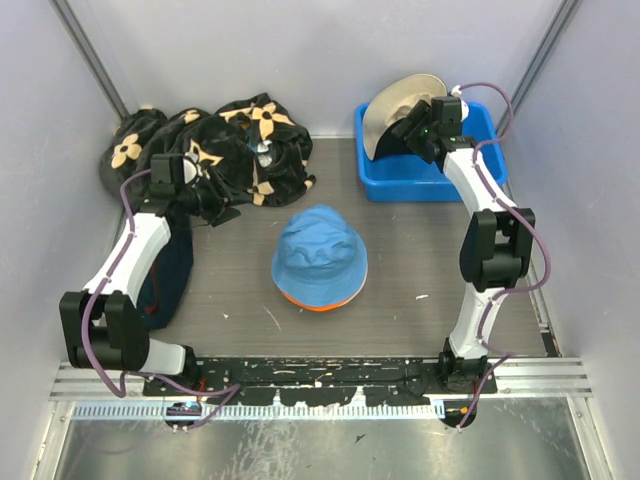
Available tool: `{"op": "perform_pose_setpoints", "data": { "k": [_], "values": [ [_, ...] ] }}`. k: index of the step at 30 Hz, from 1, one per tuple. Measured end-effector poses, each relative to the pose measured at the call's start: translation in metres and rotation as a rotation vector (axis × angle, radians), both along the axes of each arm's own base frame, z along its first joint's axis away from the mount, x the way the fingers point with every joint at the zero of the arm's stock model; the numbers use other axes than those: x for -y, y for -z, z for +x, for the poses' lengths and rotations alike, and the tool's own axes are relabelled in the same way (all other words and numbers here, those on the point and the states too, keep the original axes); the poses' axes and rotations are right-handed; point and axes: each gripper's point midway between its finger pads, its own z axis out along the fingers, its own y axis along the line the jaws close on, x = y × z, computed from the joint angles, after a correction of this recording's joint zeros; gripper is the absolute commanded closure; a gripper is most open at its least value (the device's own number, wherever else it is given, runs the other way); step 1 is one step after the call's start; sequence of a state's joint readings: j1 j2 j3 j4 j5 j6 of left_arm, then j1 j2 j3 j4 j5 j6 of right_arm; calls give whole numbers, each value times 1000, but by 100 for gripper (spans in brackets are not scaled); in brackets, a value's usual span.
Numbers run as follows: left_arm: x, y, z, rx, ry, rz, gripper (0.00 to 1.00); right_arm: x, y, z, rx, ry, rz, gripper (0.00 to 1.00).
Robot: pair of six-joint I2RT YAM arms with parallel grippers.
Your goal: Stack the hats
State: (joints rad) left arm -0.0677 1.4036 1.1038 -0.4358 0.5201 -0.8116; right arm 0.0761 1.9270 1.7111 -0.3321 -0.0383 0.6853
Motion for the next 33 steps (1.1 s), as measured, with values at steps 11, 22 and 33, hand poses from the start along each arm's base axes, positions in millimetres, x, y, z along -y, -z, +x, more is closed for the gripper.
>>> {"op": "perform_pose_setpoints", "data": {
  "k": [11,22,33],
  "values": [
    [-3,10,6,-22,0,32,38,6,38,71,33,177,112,23],
    [-8,5,19,-13,-13,61,39,-2,44,128,111,264,216,23],
    [-11,9,25,-29,-19,75,43,2,46,142,113,298,224,99]
  ]
}}
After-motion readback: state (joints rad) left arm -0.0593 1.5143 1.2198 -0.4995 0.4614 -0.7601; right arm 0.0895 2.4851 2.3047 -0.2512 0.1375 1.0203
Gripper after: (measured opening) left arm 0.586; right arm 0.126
